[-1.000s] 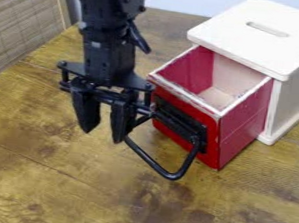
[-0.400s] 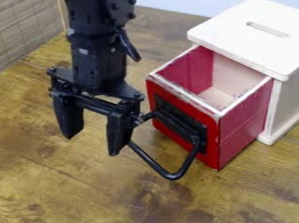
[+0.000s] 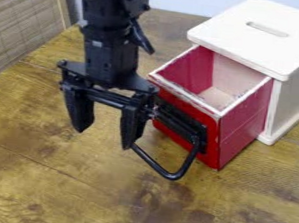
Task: Open the drawer
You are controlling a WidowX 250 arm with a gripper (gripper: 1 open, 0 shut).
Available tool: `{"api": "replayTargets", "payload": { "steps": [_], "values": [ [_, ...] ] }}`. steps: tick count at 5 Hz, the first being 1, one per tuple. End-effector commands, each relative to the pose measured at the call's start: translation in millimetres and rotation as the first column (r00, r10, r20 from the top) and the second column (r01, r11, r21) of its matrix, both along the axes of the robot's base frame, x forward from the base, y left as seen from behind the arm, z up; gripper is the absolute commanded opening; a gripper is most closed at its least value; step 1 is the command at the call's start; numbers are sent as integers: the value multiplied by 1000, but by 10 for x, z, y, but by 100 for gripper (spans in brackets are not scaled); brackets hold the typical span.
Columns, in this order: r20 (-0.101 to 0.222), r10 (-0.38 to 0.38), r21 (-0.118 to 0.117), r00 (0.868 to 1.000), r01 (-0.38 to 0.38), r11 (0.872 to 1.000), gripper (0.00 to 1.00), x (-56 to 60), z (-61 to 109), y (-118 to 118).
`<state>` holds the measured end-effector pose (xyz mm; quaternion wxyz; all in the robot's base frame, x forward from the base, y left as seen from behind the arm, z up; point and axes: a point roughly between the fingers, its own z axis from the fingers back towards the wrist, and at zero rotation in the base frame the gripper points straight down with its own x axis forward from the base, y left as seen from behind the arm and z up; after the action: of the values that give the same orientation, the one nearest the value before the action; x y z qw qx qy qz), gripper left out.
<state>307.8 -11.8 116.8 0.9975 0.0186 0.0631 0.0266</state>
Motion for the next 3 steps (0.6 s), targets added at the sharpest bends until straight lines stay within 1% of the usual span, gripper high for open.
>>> {"api": "replayTargets", "payload": {
  "steps": [1, 2, 3],
  "values": [
    [59, 37, 4, 998, -37, 999, 100, 113, 80, 48],
    [66, 65, 7, 996, -65, 998, 100, 132, -38, 123],
    [60, 98, 14, 993, -99, 995, 100, 116, -111, 148]
  ]
}}
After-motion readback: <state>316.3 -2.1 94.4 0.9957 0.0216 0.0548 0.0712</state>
